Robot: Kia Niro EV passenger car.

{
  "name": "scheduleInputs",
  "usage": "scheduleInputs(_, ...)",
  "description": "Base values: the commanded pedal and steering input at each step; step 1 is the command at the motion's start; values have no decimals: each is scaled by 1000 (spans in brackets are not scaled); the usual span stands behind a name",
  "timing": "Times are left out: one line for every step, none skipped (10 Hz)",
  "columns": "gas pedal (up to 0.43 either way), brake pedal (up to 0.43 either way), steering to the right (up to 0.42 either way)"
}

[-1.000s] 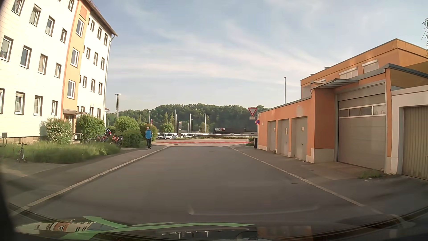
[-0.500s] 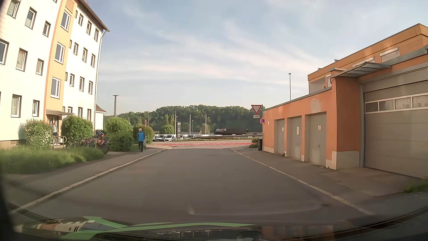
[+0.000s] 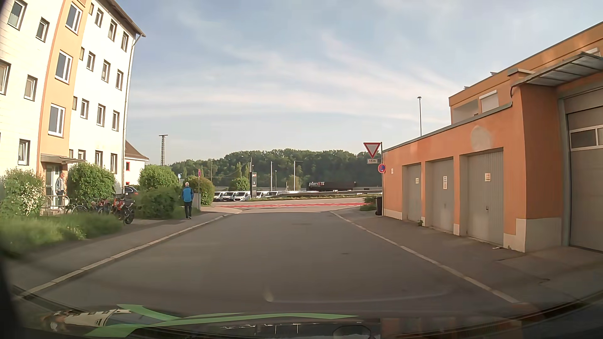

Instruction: Follow the waypoints while adhering to traffic rules and regulations

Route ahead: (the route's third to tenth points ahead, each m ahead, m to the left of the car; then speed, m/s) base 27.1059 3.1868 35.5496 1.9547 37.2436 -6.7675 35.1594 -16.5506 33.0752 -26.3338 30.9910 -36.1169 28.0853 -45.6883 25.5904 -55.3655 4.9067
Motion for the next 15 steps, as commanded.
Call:
scheduleInputs(0,0,-33)
scheduleInputs(28,0,-33)
scheduleInputs(28,0,-33)
scheduleInputs(28,0,-33)
scheduleInputs(28,0,-33)
scheduleInputs(28,0,-32)
scheduleInputs(20,0,-30)
scheduleInputs(8,0,-23)
scheduleInputs(0,0,-15)
scheduleInputs(0,0,-12)
scheduleInputs(0,0,-11)
scheduleInputs(47,0,-12)
scheduleInputs(47,0,-14)
scheduleInputs(47,0,-17)
scheduleInputs(47,0,-19)
